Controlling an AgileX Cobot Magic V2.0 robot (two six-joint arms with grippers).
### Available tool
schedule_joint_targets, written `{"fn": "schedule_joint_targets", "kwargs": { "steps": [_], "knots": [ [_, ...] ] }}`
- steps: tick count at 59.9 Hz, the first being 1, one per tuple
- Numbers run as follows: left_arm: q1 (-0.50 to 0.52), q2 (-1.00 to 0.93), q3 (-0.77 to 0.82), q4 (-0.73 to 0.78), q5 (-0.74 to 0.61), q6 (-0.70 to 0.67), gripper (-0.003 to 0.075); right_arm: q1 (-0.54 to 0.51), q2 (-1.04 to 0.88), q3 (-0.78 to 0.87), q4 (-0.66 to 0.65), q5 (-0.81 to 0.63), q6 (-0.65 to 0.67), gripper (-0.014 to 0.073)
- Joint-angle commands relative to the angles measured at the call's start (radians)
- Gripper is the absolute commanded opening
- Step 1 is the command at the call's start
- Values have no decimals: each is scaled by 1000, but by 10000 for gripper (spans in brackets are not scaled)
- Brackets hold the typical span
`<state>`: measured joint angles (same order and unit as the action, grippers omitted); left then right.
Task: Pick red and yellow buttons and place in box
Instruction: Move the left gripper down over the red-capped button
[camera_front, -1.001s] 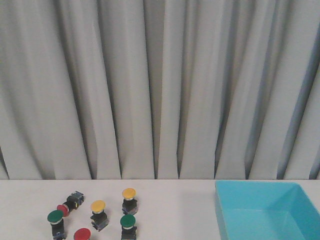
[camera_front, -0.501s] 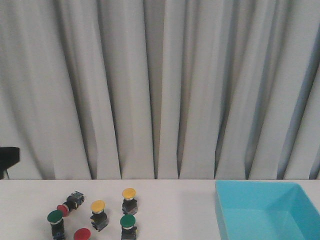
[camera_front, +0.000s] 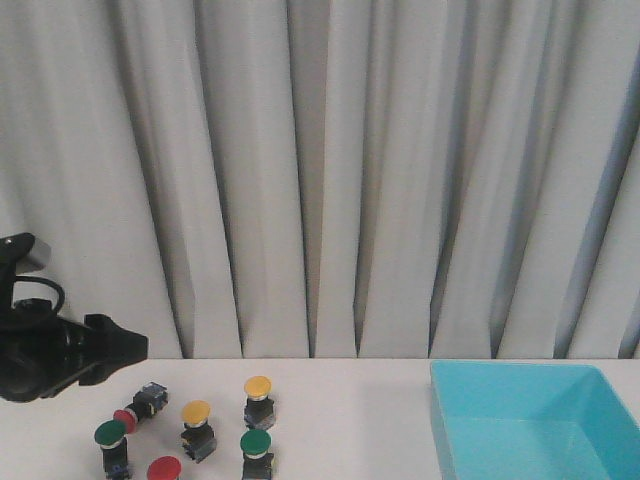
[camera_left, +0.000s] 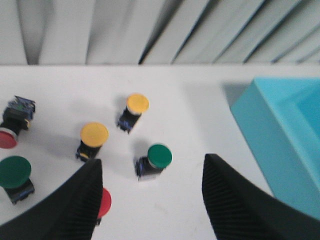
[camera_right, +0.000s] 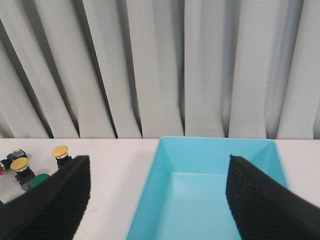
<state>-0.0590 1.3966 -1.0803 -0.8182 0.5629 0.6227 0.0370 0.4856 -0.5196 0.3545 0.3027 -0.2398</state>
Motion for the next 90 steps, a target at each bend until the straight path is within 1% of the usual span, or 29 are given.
{"fn": "schedule_joint_targets", "kwargs": {
  "steps": [1,13,19,21,31,42,51,62,70,79,90],
  "knots": [
    [-6,-9,-34,-64,-13,50,429,-7,11,-33,7,-75,-13,542],
    [-6,-8,-34,-134,-53,61,429,-7,11,-33,7,-75,-13,542],
    [-6,-7,-34,-134,-50,133,429,-7,11,-33,7,-75,-13,543],
    [-6,-7,-34,-133,-50,136,429,-7,11,-33,7,-75,-13,543],
    [-6,16,-69,-74,-24,131,429,-7,11,-33,9,-75,-13,543],
    [-6,120,-151,1,31,110,429,-7,11,-33,11,-67,-13,543],
    [-6,206,-177,71,73,69,429,-7,11,-33,13,-59,-13,543],
    [-9,272,-179,87,85,63,429,-7,11,-33,13,-48,-12,543],
    [-33,301,-179,112,83,63,429,-7,11,-33,14,-41,-12,535],
    [-60,335,-179,115,50,63,429,-7,11,-32,14,-40,-11,514],
    [-64,380,-179,154,32,44,429,-7,11,-32,14,-38,-9,506]
  ]
}}
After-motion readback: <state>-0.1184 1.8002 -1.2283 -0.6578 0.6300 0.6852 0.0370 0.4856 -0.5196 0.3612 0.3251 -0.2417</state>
